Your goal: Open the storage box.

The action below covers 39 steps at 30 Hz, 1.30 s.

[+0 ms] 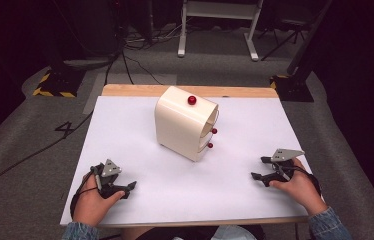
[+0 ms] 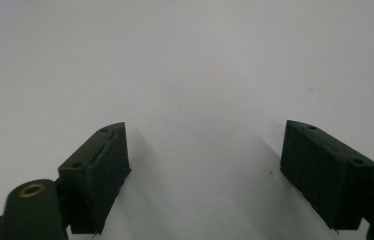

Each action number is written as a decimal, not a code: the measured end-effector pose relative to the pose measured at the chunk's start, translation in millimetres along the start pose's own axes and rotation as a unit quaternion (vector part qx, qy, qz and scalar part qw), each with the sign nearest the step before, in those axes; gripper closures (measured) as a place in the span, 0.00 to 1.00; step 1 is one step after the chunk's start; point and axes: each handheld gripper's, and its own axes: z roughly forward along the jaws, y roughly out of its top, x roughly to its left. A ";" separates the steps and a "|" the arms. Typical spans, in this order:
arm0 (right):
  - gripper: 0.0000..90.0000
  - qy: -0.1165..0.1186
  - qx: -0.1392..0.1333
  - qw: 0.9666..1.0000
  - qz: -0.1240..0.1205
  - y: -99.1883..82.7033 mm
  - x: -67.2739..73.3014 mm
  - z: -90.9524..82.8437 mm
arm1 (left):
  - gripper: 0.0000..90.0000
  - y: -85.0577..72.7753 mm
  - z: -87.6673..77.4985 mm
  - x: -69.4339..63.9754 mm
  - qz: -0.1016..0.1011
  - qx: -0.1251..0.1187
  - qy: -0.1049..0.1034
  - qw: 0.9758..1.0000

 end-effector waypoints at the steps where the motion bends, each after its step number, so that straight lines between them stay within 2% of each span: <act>1: 0.22 0.000 0.000 1.000 0.000 0.2 0.1 0.0 | 0.18 0.0 -0.1 0.0 0.000 0.000 0.000 1.000; 4: 0.25 -0.003 0.007 1.000 0.000 2.4 1.4 -0.5 | 0.18 -0.1 0.0 -0.1 -0.001 0.000 0.000 1.000; 7: 0.45 0.012 0.024 1.000 -0.006 9.0 4.9 -3.5 | 0.18 -0.2 -0.1 0.0 -0.001 0.000 -0.001 1.000; 9: 0.46 0.015 0.025 0.999 -0.014 12.9 7.4 -2.5 | 0.18 -0.2 -0.1 0.2 0.001 -0.001 0.001 1.000; 12: 0.48 0.020 -0.008 1.000 -0.008 20.4 9.5 -1.3 | 0.18 -0.2 0.0 0.1 0.000 -0.001 0.000 1.000; 13: 0.48 0.020 -0.008 1.000 -0.008 20.4 9.5 -1.3 | 0.18 -0.2 0.0 0.1 0.000 -0.001 0.000 1.000; 15: 0.49 0.033 -0.043 0.999 -0.007 31.3 10.9 -1.8 | 0.18 -0.2 -0.1 0.4 0.000 -0.002 0.000 1.000; 16: 0.49 0.033 -0.043 0.999 -0.007 31.3 10.9 -1.8 | 0.18 -0.2 -0.1 0.4 0.000 -0.002 0.000 1.000; 17: 0.49 0.038 -0.060 0.997 -0.007 39.0 11.5 -1.9 | 0.18 -0.3 -0.1 0.2 0.001 -0.002 0.000 1.000; 19: 0.50 0.040 -0.065 0.997 -0.007 42.8 11.7 -1.9 | 0.18 -0.4 -0.3 0.0 0.000 0.000 0.000 1.000; 23: 0.52 0.052 -0.091 0.994 -0.019 61.6 12.5 -1.7 | 0.18 -0.5 -0.4 -0.1 0.000 0.000 0.000 1.000; 31: 0.54 0.061 -0.118 0.991 -0.032 86.0 16.5 -2.3 | 0.18 -0.3 -0.3 0.1 0.000 0.000 0.000 1.000; 33: 0.56 0.074 -0.123 0.989 -0.035 94.5 18.5 0.4 | 0.18 -0.1 -0.2 0.3 0.001 -0.001 0.000 1.000; 39: 0.58 0.089 -0.129 0.986 -0.050 105.7 19.5 11.2 | 0.18 0.0 -0.1 0.6 0.001 -0.001 0.000 1.000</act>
